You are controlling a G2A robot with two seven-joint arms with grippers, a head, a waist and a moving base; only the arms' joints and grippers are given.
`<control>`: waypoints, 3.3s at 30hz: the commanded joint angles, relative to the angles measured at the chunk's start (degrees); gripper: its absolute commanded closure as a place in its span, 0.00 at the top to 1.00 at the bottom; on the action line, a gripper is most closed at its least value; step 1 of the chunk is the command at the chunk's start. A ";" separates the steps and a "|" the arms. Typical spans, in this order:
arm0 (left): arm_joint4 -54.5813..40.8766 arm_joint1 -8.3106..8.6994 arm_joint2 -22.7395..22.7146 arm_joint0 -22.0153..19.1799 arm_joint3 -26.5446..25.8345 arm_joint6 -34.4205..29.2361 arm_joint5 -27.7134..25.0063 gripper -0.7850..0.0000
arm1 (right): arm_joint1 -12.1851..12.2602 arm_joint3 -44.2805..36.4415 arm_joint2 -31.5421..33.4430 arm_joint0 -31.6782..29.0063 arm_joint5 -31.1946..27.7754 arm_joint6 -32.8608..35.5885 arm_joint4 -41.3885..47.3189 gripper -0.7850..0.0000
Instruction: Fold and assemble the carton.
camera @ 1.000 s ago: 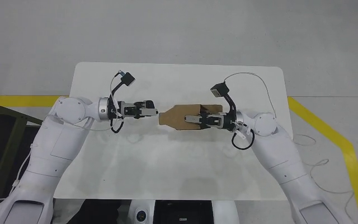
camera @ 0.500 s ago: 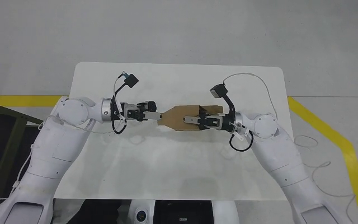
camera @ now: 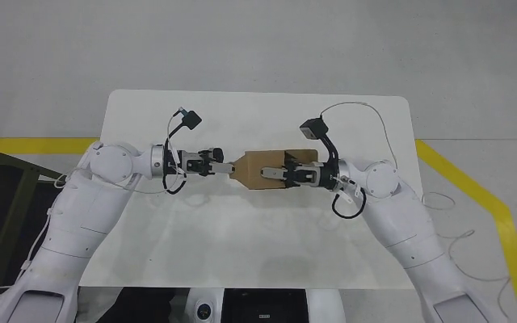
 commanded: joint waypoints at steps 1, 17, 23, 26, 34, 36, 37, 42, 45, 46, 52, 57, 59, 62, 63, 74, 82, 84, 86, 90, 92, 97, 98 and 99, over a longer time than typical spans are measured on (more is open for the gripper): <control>-0.12 -0.01 0.13 -0.01 0.01 -0.05 0.03 1.00 | -0.11 -0.21 -0.39 0.15 -0.15 0.17 0.63 0.00; -1.66 0.06 0.57 0.25 -1.15 -1.18 0.02 1.00 | -1.67 1.92 -4.77 2.99 -2.11 1.00 4.03 0.00; -2.48 -0.02 1.09 0.12 -1.50 -1.66 0.20 1.00 | -2.05 2.91 -5.46 3.58 -2.86 1.42 5.16 0.00; -2.83 -0.07 1.32 0.05 -1.59 -1.74 0.15 1.00 | -2.18 3.25 -5.62 3.75 -3.06 1.69 5.68 0.00; -3.47 -0.17 1.86 -0.17 -1.61 -2.15 0.22 1.00 | -2.36 4.01 -5.65 3.87 -3.31 2.87 6.98 0.00; -3.74 -0.21 2.05 -0.19 -1.71 -2.28 0.22 1.00 | -2.39 3.93 -5.70 3.79 -3.25 2.96 7.13 0.00; -3.93 -0.24 2.16 -0.23 -1.74 -2.36 0.24 1.00 | -2.39 3.94 -5.73 3.73 -3.18 3.03 7.24 0.00; -4.42 -0.37 2.70 -0.59 -1.76 -2.71 0.30 1.00 | -2.39 3.90 -5.73 3.54 -2.96 3.25 7.62 0.00; -4.55 -0.45 2.97 -0.89 -1.59 -2.86 0.31 1.00 | -2.36 3.87 -5.70 3.46 -2.84 3.37 7.76 0.00; -4.54 -0.47 3.02 -0.99 -1.53 -2.87 0.22 1.00 | -2.34 3.89 -5.64 3.43 -2.85 3.36 7.77 0.00; -3.88 -0.44 2.87 -1.27 -0.87 -2.65 -0.07 1.00 | -2.07 5.06 -4.77 3.14 -2.68 3.49 6.97 0.00; -1.89 -0.09 1.57 -1.09 -0.28 -1.68 -1.24 1.00 | -1.73 6.58 -3.98 2.70 -0.78 2.83 4.65 0.00; -0.73 0.09 0.89 -0.77 -0.16 -0.91 -2.25 1.00 | -1.69 6.92 -4.07 2.46 0.23 2.63 3.98 0.00; 0.88 0.33 -0.25 -0.21 -0.25 0.94 -4.64 1.00 | -1.75 8.40 -4.70 2.17 1.69 2.00 2.35 0.00; 1.46 0.40 -0.66 0.04 -0.33 1.86 -5.96 1.00 | -1.83 8.91 -5.00 2.27 2.03 1.50 1.56 0.00; 13.12 1.01 -4.36 3.92 -0.49 13.21 -22.28 1.00 | -4.29 18.25 -10.08 5.00 3.07 -2.27 1.90 0.00; 28.62 0.96 -6.53 6.46 -0.63 24.99 -31.74 1.00 | -6.14 25.20 -12.59 8.29 3.30 -3.68 1.38 0.05; 34.27 0.96 -6.78 7.21 -2.69 29.03 -31.74 1.00 | -6.61 26.41 -13.10 8.83 2.88 -3.87 1.58 0.04; 41.03 1.08 -6.79 8.33 -5.03 34.13 -31.74 1.00 | -7.04 27.43 -13.51 9.34 2.45 -4.25 1.59 0.06; 56.12 1.83 -5.57 10.75 -8.32 46.76 -31.74 1.00 | -7.81 29.19 -14.22 10.15 1.99 -4.58 1.62 0.28; 64.22 2.44 -4.28 11.30 -8.93 53.33 -31.74 1.00 | -8.08 29.90 -14.35 10.43 1.69 -4.62 1.59 0.35; 82.20 3.83 -0.68 10.49 -5.85 71.36 -31.74 1.00 | -8.27 30.57 -13.98 10.71 0.98 -4.28 1.18 0.40; 85.58 4.01 0.02 10.07 -5.00 74.87 -31.74 1.00 | -8.16 30.35 -13.70 10.61 0.88 -3.95 1.14 0.41; 89.16 4.15 0.77 9.54 -4.38 78.30 -31.74 1.00 | -8.02 30.03 -13.36 10.46 0.87 -3.69 1.06 0.42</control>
